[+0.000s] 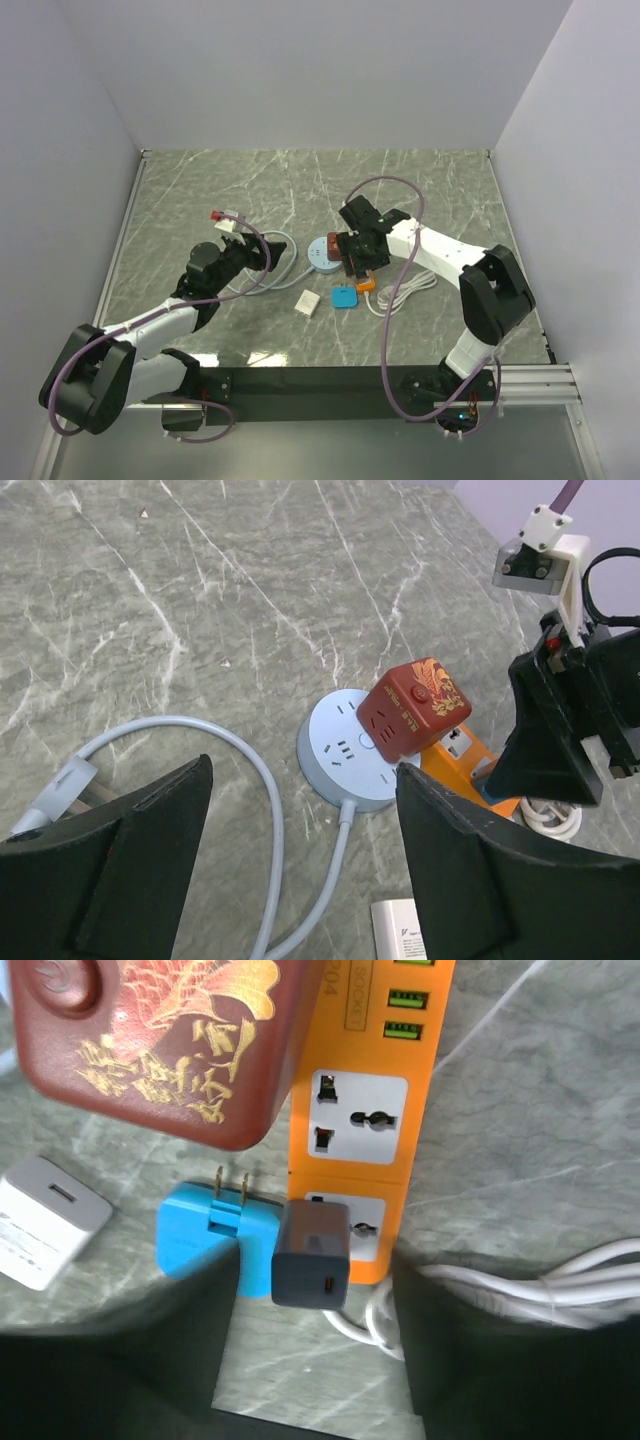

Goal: Insert the plug

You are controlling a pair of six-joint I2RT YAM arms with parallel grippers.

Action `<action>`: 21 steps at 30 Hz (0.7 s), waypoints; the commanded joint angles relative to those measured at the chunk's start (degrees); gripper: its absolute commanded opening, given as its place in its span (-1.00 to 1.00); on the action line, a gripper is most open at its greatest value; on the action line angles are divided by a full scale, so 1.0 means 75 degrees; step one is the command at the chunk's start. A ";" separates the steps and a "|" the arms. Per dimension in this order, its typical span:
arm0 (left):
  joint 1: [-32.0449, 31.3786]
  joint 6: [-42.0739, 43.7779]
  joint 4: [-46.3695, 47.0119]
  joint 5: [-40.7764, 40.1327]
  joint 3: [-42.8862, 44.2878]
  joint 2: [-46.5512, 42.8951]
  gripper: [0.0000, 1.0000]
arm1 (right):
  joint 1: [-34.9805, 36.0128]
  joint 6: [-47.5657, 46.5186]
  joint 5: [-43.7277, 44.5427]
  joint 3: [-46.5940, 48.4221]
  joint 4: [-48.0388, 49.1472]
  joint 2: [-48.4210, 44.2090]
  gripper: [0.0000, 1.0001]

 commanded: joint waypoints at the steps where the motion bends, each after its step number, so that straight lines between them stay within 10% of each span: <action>1: 0.0034 0.0042 0.0148 -0.0026 0.0047 -0.0210 0.60 | 0.0077 0.0119 0.0416 0.0505 -0.0121 -0.0633 0.48; 3: 0.0034 0.0042 0.0113 -0.0026 0.0070 -0.0245 0.61 | 0.0066 0.0084 0.0498 0.0587 -0.0016 -0.0996 0.82; 21: 0.0034 -0.0228 -0.0168 -0.0377 0.0035 -0.0632 0.61 | 0.2385 -0.1217 -0.0825 -0.0982 0.2807 -0.2065 0.80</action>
